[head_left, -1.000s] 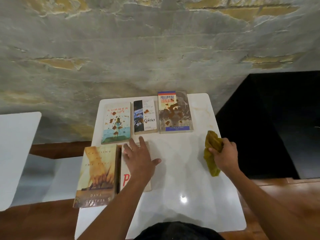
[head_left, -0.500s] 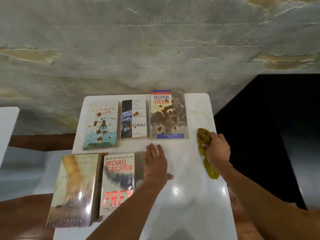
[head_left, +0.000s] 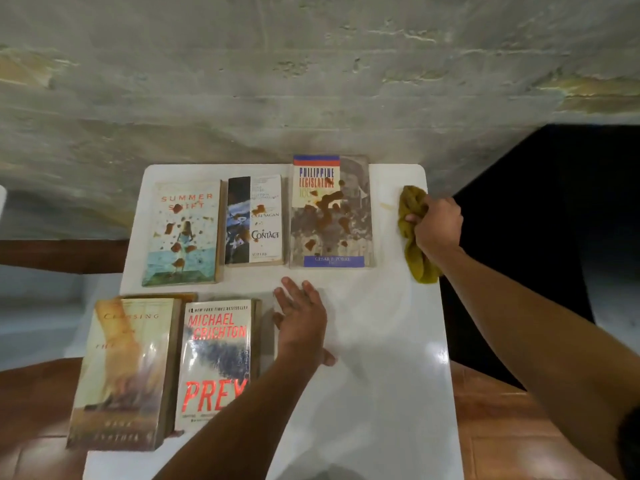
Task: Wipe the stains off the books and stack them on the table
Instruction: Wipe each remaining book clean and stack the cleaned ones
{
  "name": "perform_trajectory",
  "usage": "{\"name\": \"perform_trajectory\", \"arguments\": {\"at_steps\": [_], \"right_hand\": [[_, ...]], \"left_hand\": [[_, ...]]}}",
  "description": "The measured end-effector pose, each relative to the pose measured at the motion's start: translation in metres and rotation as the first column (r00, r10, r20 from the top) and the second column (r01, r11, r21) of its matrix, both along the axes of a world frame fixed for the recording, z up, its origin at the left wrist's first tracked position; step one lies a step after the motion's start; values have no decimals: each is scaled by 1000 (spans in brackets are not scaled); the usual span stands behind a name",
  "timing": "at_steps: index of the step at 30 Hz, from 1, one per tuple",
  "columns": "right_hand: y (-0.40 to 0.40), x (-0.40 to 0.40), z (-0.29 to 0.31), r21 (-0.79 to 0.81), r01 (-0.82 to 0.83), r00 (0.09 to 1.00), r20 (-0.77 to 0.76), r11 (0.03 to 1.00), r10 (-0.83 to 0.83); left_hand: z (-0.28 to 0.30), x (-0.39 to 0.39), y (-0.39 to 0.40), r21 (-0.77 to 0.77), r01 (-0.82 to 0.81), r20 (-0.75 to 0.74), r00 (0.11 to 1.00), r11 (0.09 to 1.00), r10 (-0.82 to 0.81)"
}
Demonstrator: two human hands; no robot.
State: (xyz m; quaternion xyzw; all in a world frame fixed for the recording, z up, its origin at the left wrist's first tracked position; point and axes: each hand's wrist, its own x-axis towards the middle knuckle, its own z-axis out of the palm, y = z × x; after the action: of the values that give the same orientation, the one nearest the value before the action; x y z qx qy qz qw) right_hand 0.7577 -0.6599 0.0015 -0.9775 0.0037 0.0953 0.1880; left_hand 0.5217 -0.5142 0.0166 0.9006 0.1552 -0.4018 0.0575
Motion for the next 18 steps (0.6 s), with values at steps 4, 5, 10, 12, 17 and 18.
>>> {"name": "perform_trajectory", "arguments": {"at_steps": [4,5,10,12,17,18], "right_hand": [[13,39,7,95,-48,999,10,994,47],[15,43,6,112,-59,998,13,992,58],[32,24,-10,59,-61,998,11,996,61],[30,13,-18,12,-188,982,23,982,188],[28,22,-18,63,-195,978,-58,979,199],[32,28,-14,57,-183,981,-55,982,186]], "left_hand": [[3,12,4,18,9,41,999,1000,-10],[4,12,3,18,7,42,999,1000,-8],[0,5,-3,22,-5,17,1000,1000,4],[0,4,-3,30,3,20,1000,1000,-4],[0,2,-4,11,-2,17,1000,1000,2],[0,3,-4,12,0,16,1000,1000,0]]}}
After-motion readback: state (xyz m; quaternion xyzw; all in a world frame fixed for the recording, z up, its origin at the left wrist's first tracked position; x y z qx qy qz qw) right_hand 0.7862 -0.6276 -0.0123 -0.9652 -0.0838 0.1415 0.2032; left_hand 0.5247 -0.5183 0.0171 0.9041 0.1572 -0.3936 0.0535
